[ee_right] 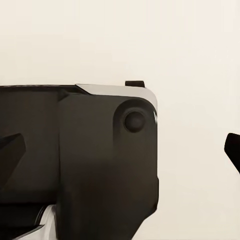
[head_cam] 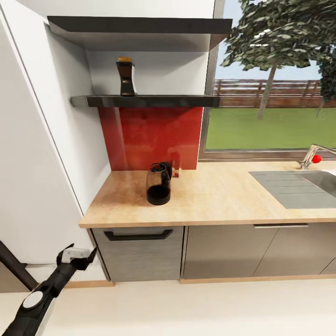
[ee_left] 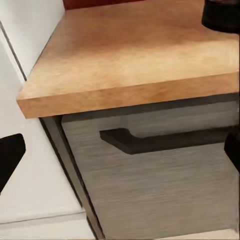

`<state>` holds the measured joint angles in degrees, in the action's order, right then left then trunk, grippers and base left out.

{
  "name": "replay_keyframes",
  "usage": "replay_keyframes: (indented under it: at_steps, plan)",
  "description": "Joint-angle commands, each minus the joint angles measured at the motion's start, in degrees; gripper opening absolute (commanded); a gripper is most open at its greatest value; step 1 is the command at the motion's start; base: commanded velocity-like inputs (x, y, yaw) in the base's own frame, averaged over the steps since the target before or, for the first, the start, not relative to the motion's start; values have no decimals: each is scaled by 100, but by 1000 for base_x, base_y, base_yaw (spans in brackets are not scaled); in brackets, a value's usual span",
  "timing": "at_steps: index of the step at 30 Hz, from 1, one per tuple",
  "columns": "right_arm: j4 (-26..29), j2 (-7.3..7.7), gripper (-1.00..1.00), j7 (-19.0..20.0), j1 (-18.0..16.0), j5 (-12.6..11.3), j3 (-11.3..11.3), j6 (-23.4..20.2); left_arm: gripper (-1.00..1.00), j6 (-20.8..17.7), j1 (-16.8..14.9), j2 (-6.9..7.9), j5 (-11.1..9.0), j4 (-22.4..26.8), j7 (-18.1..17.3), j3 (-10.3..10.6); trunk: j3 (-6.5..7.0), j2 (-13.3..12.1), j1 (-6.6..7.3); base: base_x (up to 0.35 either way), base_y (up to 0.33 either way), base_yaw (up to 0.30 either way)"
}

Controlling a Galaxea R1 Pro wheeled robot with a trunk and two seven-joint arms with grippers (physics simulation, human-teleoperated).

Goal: Set up a coffee station on the kitchen countertop: keep the coffee maker on the countertop, move the bottle of coffee from the kitchen shelf to the counter next to the coffee maker, place a paper coffee filter on top of the coffee maker, put the saucer next to the coffee maker with the coffee cup on the saucer, and place the electric kettle next to the coffee maker.

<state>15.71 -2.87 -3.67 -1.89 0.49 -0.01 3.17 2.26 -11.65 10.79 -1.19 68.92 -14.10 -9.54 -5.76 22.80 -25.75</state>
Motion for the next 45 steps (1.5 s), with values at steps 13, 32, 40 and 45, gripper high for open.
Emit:
replay_keyframes:
  at_steps: [13,32,40,45]
  plan:
    - [-7,-3,100,-19,-4,6,8,17,100,-1999,-1570,-451,-115,1230,-315,476,-13,12,-3,0,0,0]
    - [-7,-3,100,-19,-4,12,6,26,100,-4589,-7202,-1136,-546,-894,120,809,-13,12,-3,0,0,0]
    - [-7,-3,100,-19,-4,14,9,26,100,-4500,-8257,-1153,-539,-2061,768,806,-13,12,-3,0,0,0]
    - [4,-3,100,-21,-4,21,18,30,100,-3806,-8563,-1325,-443,-2618,1386,812,-13,12,-3,0,0,0]
